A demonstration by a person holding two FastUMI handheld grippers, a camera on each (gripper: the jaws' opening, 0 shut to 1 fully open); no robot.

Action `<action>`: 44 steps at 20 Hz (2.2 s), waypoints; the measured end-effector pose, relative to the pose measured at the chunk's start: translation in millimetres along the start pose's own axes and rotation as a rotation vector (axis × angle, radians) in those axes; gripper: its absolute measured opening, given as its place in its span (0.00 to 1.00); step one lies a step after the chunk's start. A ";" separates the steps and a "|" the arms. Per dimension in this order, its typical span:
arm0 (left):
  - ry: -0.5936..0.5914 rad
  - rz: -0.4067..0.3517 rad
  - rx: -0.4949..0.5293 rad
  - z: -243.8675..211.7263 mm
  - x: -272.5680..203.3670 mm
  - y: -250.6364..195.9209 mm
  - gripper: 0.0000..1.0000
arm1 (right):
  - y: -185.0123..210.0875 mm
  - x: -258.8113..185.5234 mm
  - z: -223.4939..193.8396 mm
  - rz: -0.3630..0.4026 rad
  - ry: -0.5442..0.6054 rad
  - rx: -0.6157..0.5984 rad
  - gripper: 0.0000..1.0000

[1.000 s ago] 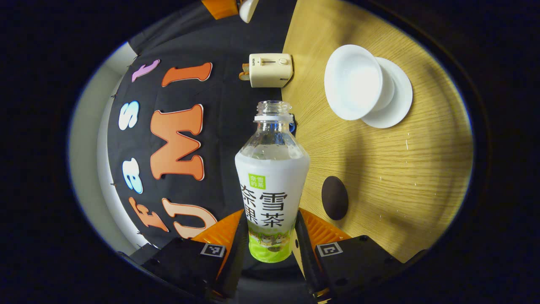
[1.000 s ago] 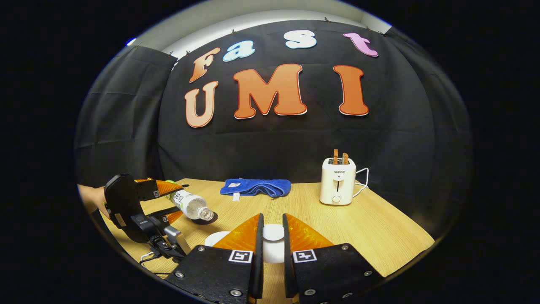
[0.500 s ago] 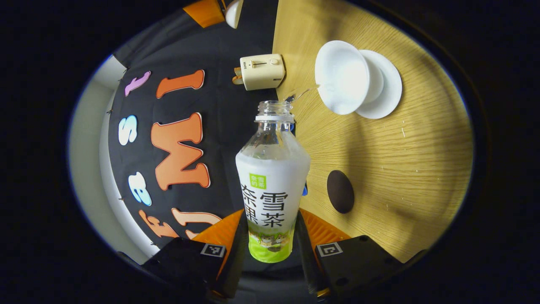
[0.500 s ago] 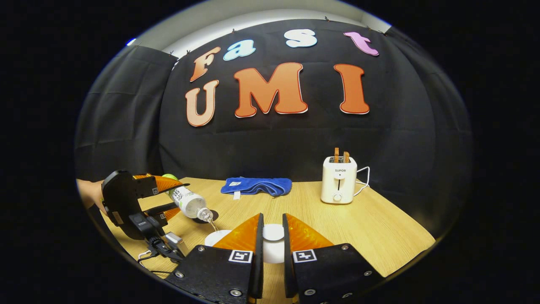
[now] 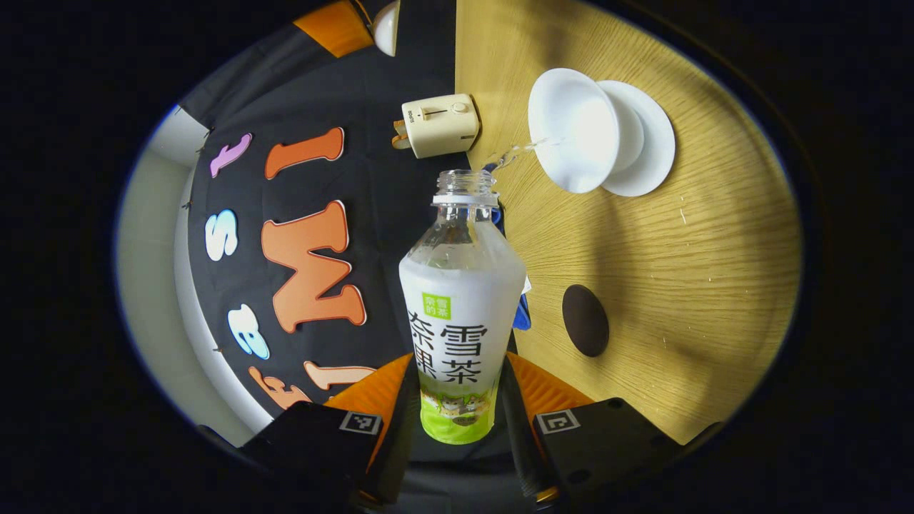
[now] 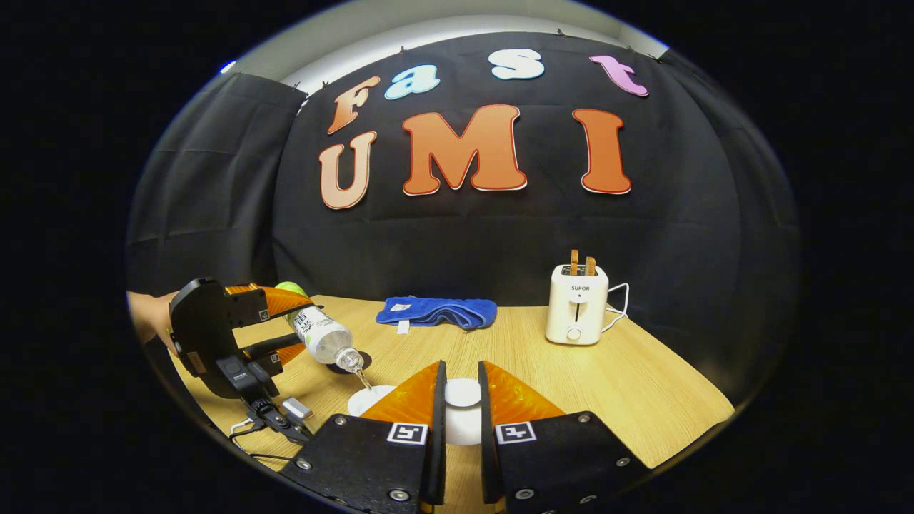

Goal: Open the teacup lid with one hand, grasp the water bottle and pour water into the teacup with the other hand; after pouring, place the water bottle on the coaster and then close the teacup lid.

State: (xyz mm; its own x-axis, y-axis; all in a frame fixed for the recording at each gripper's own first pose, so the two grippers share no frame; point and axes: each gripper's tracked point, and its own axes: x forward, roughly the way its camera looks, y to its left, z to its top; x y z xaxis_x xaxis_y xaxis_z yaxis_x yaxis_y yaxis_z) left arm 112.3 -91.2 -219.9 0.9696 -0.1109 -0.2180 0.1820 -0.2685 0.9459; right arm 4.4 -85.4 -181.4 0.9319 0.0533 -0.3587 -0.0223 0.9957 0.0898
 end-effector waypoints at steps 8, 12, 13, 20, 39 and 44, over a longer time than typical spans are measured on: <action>-0.004 0.027 0.054 -1.8 0.5 10.2 0.62 | -1.2 -1.4 1.7 0.000 -0.002 0.001 0.20; -0.023 0.039 0.107 0.8 -0.2 16.5 0.62 | -2.5 -3.0 1.3 -0.002 -0.001 0.000 0.20; -0.028 0.042 0.115 1.7 -1.0 17.3 0.64 | -3.1 -3.1 0.7 -0.004 -0.001 -0.001 0.20; -0.048 0.067 0.172 6.0 -5.7 28.2 0.62 | -4.8 -3.7 0.1 -0.006 -0.001 -0.003 0.20; -0.088 0.141 0.364 11.6 -11.1 61.8 0.63 | 2.7 -2.5 1.3 0.014 0.001 -0.016 0.20; -0.098 0.130 0.386 14.1 -10.4 64.4 0.64 | 6.2 -2.3 1.5 0.023 0.000 -0.014 0.20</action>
State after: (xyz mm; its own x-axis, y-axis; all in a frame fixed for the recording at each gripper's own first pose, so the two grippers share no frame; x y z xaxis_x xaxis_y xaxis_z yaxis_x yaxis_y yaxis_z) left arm 111.6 -120.7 -160.2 0.9570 -0.2531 -0.1419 -0.0338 -0.5830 0.8117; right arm 2.6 -79.4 -178.6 0.9311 0.0757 -0.3569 -0.0484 0.9952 0.0848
